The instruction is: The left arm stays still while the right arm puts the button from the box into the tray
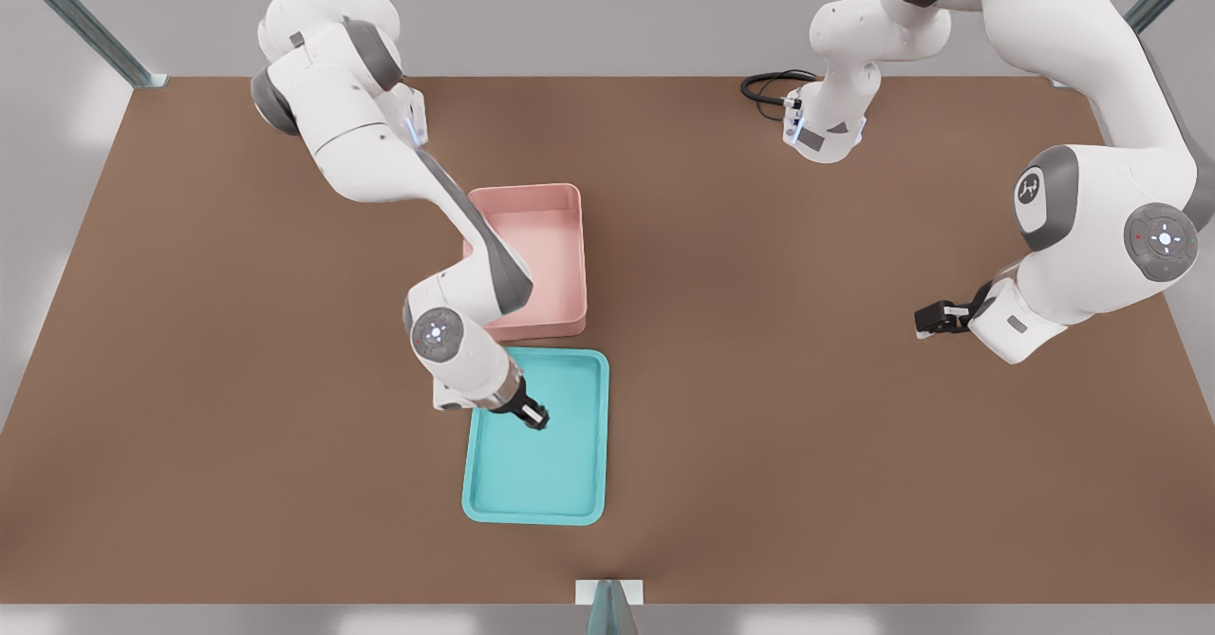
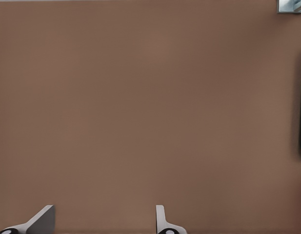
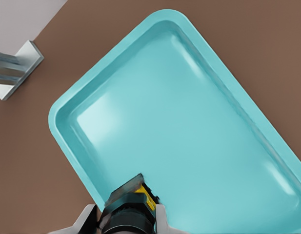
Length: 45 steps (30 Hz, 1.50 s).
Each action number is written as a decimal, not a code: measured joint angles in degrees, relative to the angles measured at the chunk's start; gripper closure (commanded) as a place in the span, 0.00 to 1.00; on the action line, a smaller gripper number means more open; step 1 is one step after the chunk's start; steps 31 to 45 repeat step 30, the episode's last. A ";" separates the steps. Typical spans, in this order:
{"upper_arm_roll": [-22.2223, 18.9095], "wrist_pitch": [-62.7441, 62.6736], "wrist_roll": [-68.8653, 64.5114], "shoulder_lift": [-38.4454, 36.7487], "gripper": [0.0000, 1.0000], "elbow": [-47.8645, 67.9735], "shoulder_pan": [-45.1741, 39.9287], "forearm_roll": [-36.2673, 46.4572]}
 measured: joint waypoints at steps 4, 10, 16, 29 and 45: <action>-0.52 0.00 0.24 6.23 0.53 5.39 1.71 0.00; -1.16 0.10 0.59 9.45 0.00 7.89 2.43 -0.18; -6.29 -12.57 -4.72 -17.73 0.00 -5.68 -4.20 -1.21; -19.18 -30.96 -36.20 -40.87 0.00 -29.22 -7.23 -1.79; -19.18 -31.40 -37.85 -40.85 0.00 -29.22 -7.61 -1.73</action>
